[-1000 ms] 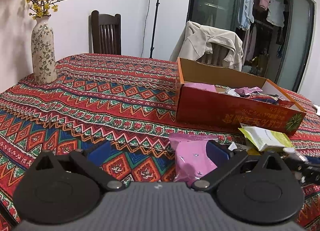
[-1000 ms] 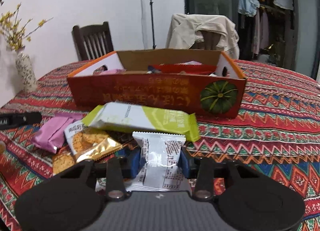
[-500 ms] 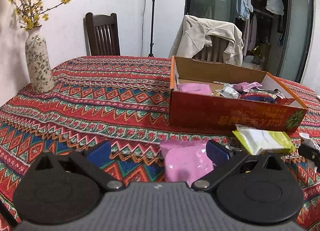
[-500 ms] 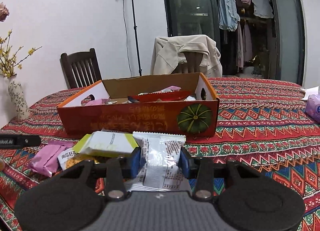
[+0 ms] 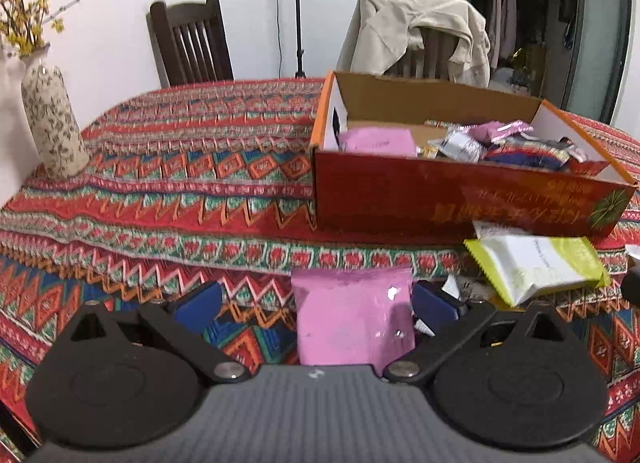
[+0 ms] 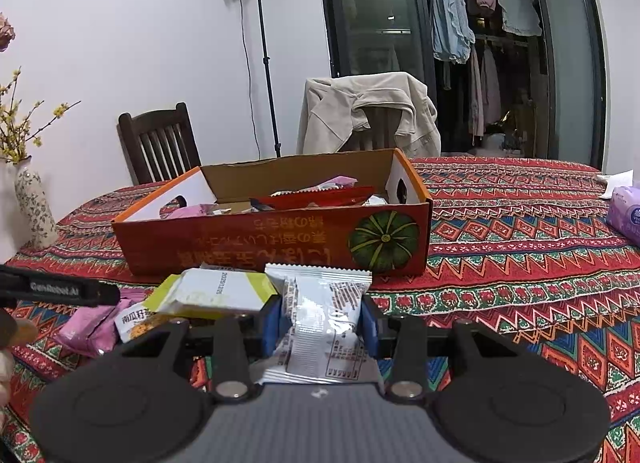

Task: Organize snacks
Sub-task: 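Grasp a white sachet with the right tool while the left tool approaches a pink packet, then close the left tool on the pink packet while the right tool holds its sachet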

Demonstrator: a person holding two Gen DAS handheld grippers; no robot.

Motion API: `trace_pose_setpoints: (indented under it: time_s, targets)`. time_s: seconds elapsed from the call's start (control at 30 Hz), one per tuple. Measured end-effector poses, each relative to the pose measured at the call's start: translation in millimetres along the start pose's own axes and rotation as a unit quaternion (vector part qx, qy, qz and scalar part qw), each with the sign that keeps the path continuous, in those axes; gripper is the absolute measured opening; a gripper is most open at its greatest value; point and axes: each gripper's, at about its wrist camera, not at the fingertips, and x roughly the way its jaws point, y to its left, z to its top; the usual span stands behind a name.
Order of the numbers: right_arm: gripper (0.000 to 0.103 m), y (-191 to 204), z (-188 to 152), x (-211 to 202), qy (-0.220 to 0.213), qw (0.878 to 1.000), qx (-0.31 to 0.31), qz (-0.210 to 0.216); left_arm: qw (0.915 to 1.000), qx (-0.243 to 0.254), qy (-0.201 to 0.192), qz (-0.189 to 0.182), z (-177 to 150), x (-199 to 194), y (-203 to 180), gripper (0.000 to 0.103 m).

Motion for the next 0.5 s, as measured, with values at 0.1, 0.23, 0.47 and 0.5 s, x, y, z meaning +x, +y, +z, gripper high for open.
trace_pose_setpoints:
  time_s: [0.1,0.23,0.47,0.5]
  targets:
    - [0.040,0.8,0.0,0.8,0.002,1.000,-0.002,0.001,1.0000,-0.005,0.006,-0.005,-4.5,3.4,2.2,0.103]
    - [0.040,1.4,-0.2,0.7,0.002,1.000,-0.003,0.002,1.0000,-0.002,0.004,-0.002,-6.9,2.8,0.0,0.103]
    - [0.040,2.5,-0.8,1.0,0.003,1.000,-0.005,0.003,0.9998,0.001,0.019,-0.009,-17.0,9.0,-4.8,0.103]
    - [0.040,2.7,-1.0,0.9,0.003,1.000,-0.005,0.003,0.9998,-0.002,0.019,-0.008,-17.0,9.7,-3.8,0.103]
